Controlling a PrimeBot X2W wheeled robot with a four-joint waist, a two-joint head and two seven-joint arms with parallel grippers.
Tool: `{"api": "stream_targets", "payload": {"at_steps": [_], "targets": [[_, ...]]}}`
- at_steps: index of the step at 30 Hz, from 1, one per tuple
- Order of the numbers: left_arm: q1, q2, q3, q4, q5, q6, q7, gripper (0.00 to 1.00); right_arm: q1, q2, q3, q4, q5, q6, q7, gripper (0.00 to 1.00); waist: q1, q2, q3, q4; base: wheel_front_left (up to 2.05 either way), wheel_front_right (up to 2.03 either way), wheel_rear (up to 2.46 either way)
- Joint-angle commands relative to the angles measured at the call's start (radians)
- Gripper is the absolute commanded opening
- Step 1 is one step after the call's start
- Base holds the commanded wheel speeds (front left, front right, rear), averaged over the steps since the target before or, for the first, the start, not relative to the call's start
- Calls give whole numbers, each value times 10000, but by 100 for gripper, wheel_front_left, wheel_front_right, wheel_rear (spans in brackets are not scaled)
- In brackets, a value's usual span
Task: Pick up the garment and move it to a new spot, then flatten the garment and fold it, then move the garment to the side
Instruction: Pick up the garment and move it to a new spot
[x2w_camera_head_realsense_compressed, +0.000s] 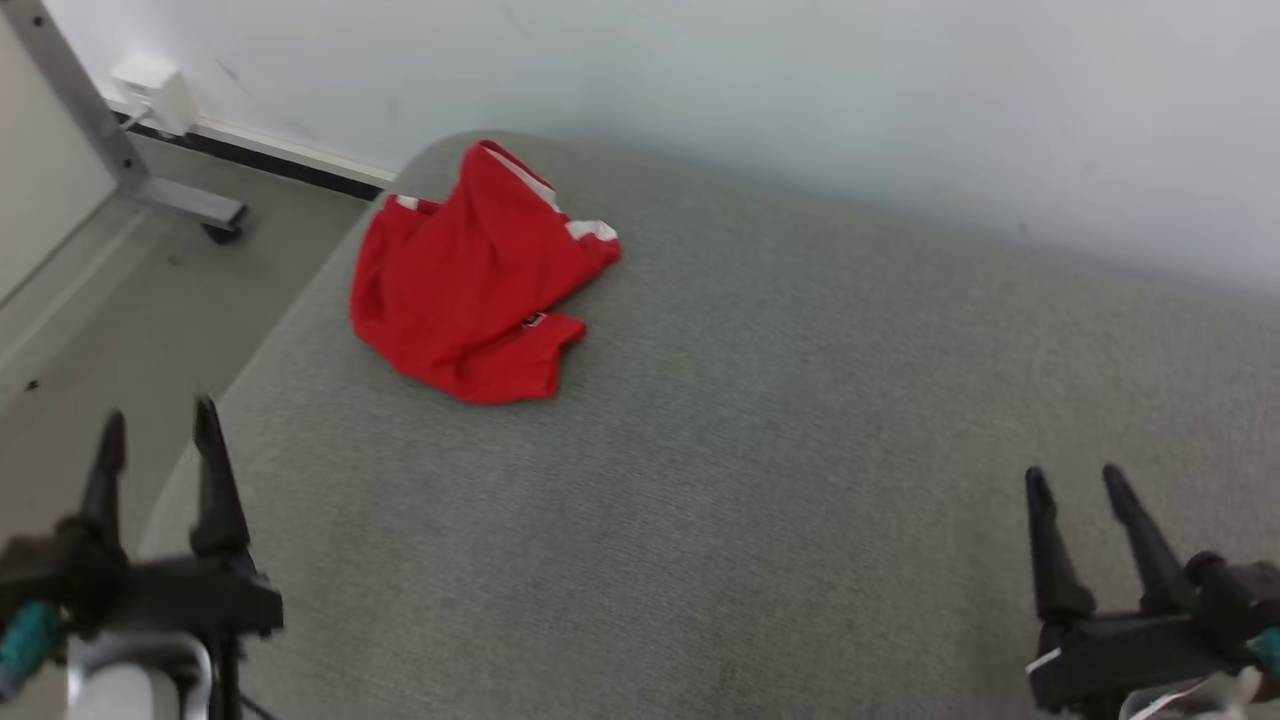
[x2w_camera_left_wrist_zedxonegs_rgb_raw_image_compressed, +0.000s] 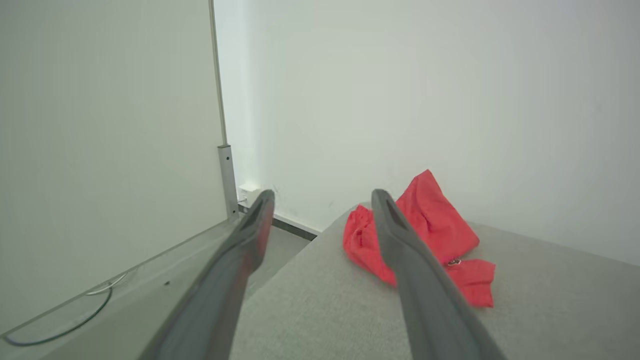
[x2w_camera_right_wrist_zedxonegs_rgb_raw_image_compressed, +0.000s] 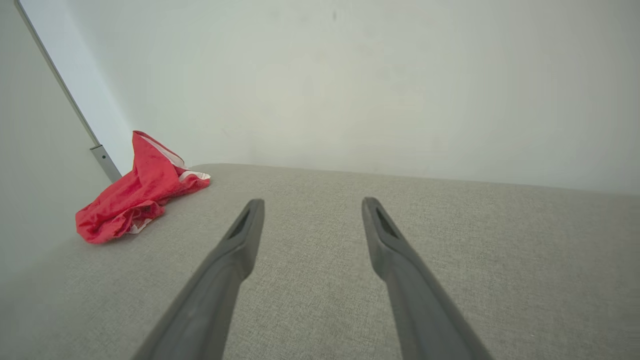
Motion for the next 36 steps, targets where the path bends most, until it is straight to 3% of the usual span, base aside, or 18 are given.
{"api": "stream_targets", "payload": {"at_steps": [1, 9, 19, 26, 36], "targets": [[-773, 109, 90, 127, -158, -5, 39, 100, -250, -257, -199, -266, -114, -25, 139, 100, 0, -1, 1343, -1344, 0, 0, 0], [-3826, 926, 641, 1045, -830, -47, 210, 100, -631, -668, -1087, -1443, -277, -25, 479, 100, 0, -1, 3129, -2863, 0, 0, 0], [-6399, 2225, 777, 2451, -999, -141, 902, 100, -478, -558, -2143, -2614, -431, -25, 695, 100, 0, -1, 4545, -3926, 0, 0, 0], [-7311, 2825, 685, 4122, -1054, -231, 1392, 100, -508, -472, -2405, -3219, -545, -25, 877, 100, 0, -1, 4983, -4204, 0, 0, 0], [-7619, 2900, 166, 6741, -1371, -427, 3000, 100, -603, -528, -2436, -3592, -691, -25, 1163, 100, 0, -1, 4919, -4193, 0, 0, 0]]}}
